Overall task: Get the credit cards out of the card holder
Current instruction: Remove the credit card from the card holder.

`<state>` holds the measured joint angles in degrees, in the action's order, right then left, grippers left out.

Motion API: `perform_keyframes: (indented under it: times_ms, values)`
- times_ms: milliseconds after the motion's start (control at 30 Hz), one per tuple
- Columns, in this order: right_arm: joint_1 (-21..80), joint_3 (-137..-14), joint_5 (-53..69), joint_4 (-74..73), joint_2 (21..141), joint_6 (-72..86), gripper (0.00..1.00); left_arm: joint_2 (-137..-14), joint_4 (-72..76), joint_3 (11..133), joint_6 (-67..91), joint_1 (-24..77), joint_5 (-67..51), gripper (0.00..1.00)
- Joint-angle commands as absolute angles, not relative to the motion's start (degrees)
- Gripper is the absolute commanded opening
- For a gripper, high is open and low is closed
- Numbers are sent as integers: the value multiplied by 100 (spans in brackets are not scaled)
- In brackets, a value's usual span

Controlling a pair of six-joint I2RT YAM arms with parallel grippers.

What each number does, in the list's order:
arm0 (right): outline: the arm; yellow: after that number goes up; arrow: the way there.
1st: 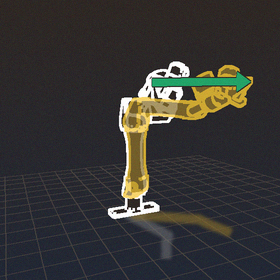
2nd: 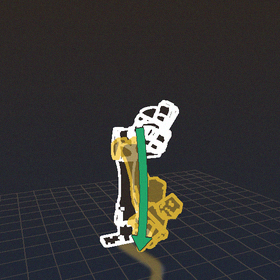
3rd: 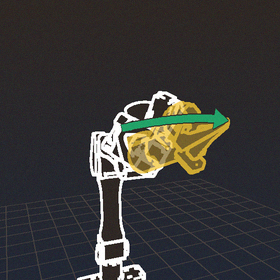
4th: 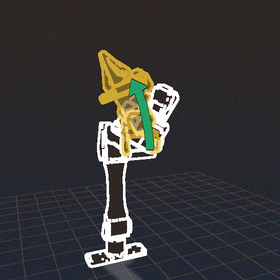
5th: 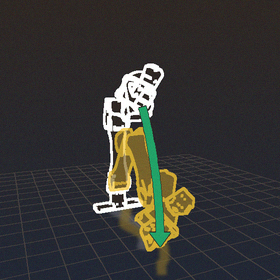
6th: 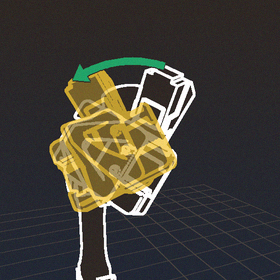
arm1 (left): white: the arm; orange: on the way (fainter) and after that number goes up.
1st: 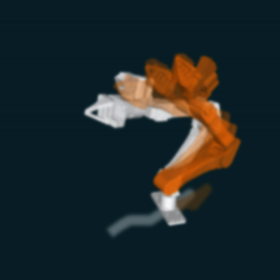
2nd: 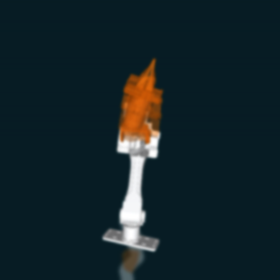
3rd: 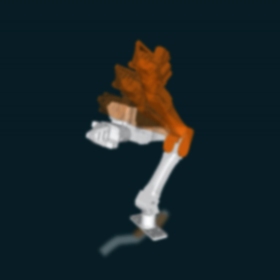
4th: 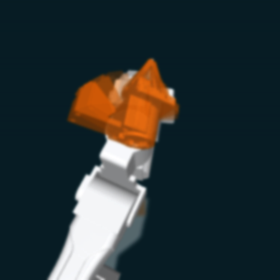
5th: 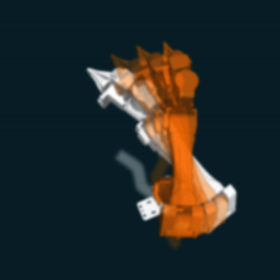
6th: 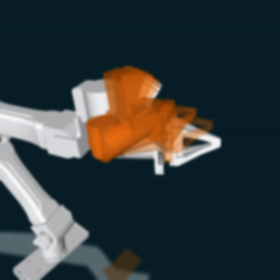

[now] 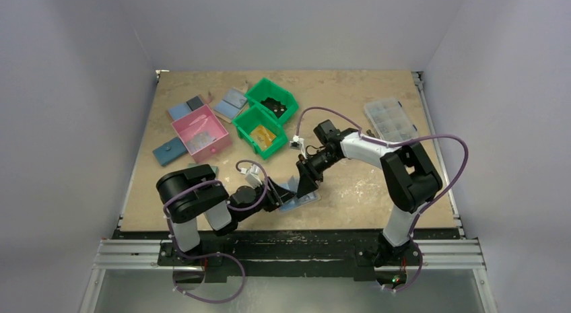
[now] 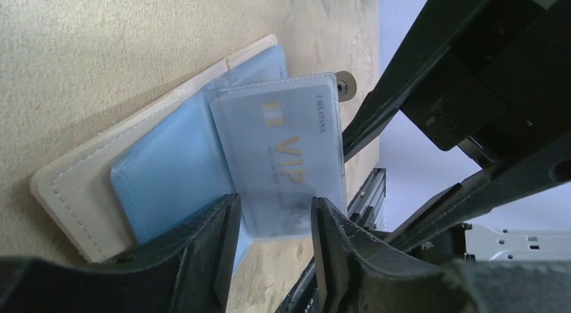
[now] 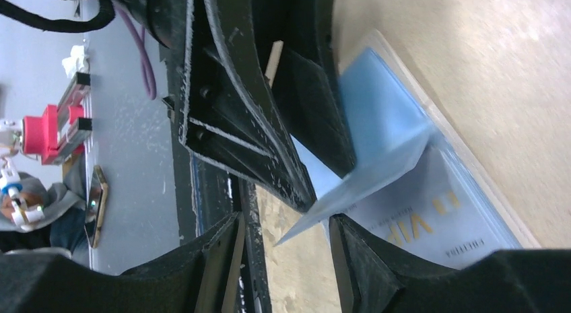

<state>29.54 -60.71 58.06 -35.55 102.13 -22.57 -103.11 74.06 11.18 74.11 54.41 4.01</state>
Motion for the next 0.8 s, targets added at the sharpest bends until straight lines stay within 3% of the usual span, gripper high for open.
perform_keyframes:
  times_ms: [0, 300, 600, 767]
  values:
    - [3194, -6472, 6081, -3755, 10380, -2533, 57, -10584, 8370, 799, 7579, 5364, 228, 50]
    - [3273, -6504, 6027, -3691, 10484, -2469, 57, -10223, 8344, 584, 7510, 5326, 405, 63]
    - [3278, -6478, 6125, -3637, 10508, -2416, 58, -10102, 8212, 598, 7545, 5304, 477, 65]
    - [3205, -6225, 5057, -2913, 10409, -1639, 55, -10099, 8262, 598, 7537, 5283, 457, 65]
